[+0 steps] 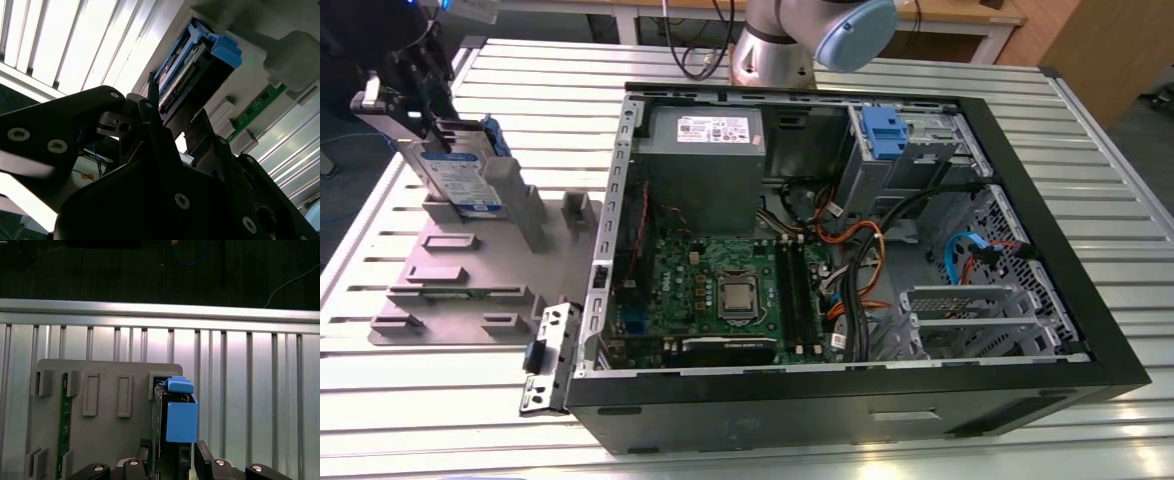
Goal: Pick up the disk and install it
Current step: 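Pick up the disk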
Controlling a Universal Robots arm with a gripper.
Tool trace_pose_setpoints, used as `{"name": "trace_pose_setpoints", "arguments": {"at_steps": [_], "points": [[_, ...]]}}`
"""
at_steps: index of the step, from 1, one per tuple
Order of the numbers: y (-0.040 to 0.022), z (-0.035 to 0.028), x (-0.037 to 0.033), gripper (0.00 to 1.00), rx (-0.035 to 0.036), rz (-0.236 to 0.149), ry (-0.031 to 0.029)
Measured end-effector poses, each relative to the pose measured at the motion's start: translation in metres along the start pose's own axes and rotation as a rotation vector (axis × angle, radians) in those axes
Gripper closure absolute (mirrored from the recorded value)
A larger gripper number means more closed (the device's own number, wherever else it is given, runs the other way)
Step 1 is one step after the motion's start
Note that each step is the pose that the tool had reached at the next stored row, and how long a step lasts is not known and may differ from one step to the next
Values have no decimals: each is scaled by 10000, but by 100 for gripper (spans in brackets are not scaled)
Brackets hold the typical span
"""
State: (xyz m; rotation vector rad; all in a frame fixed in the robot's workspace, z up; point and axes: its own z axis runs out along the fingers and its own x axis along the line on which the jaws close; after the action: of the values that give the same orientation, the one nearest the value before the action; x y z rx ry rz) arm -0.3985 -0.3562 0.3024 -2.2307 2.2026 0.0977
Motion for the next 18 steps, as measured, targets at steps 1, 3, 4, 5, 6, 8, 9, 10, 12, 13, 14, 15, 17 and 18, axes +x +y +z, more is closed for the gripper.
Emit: {"name": "trace_pose_setpoints", "arguments": {"at_steps": [1,3,4,5,6,8,9,10,12,13,14,15,17,18], "points": [[-3,2,0,53,3,-3,-2],[-4,2,0,53,2,-4,-1],[-4,2,0,53,2,-5,-1],[-5,1,0,53,1,-5,-1],[-5,1,0,53,0,-5,0],[-5,1,0,53,0,-5,0],[-5,1,0,53,1,-5,0],[-5,1,0,53,0,-5,0],[-5,1,0,60,0,-4,2],[-5,1,0,60,-1,-5,1],[-5,1,0,65,-1,-5,0],[-6,1,0,65,-1,-5,0],[-6,1,0,65,0,-5,0],[-6,1,0,65,0,-5,0]]}}
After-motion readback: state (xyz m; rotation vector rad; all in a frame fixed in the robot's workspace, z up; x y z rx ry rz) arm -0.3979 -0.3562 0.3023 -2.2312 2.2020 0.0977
